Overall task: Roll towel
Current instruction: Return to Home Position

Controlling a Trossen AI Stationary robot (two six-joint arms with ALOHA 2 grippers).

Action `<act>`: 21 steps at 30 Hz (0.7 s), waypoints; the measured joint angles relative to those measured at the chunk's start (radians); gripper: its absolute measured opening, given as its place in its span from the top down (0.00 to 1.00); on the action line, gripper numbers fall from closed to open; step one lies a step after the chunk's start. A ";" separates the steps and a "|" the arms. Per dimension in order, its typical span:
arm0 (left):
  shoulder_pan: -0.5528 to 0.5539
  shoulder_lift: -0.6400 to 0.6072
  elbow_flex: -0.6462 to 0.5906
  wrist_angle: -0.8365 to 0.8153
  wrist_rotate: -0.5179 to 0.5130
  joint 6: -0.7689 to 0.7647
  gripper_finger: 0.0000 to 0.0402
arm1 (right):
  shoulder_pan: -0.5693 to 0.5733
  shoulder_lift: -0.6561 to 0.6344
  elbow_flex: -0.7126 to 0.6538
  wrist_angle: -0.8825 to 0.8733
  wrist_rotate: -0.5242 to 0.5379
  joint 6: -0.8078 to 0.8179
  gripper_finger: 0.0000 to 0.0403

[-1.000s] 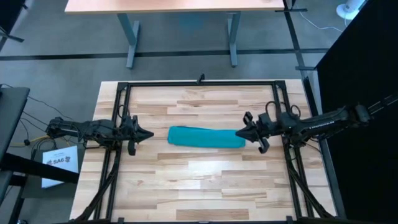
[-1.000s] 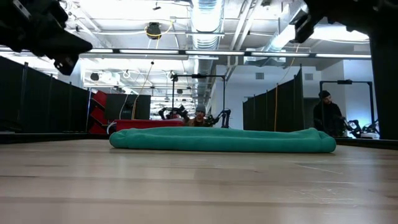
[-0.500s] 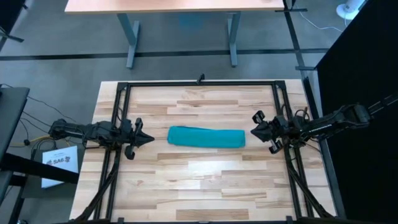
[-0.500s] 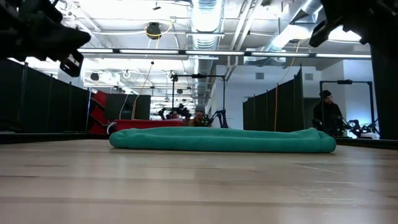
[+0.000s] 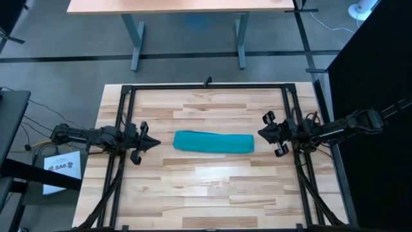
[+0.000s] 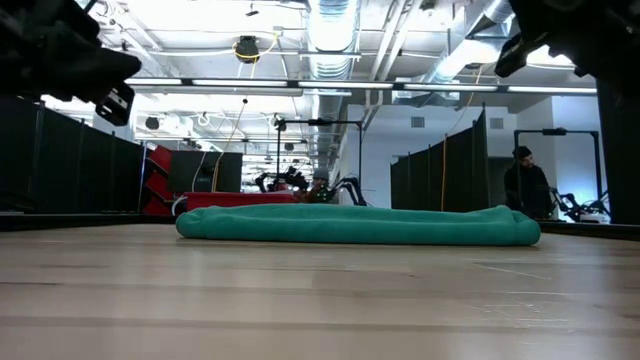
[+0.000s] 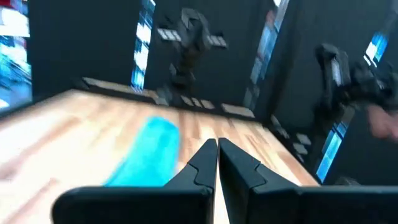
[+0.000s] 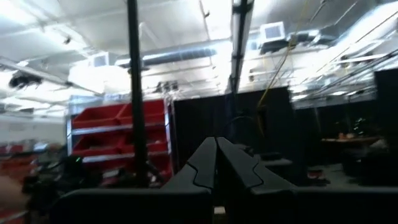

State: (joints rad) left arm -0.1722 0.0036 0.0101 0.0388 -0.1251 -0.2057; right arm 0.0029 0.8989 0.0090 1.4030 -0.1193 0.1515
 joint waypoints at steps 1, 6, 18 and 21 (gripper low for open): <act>0.000 0.000 0.000 -0.017 0.028 0.000 1.00 | -0.001 0.000 0.000 -0.012 -0.032 0.003 1.00; 0.024 0.000 -0.001 -0.018 0.036 0.056 1.00 | 0.016 0.000 0.000 -0.070 -0.098 0.003 1.00; 0.190 0.000 -0.003 -0.012 0.098 0.036 1.00 | -0.118 -0.080 0.000 -0.298 -0.164 -0.004 1.00; 0.214 0.000 -0.003 -0.032 0.124 0.035 1.00 | -0.151 -0.132 0.000 -0.358 -0.200 -0.002 1.00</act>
State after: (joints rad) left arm 0.0420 0.0038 0.0074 0.0071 -0.0012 -0.1703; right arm -0.1482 0.7670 0.0086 1.0447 -0.3192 0.1495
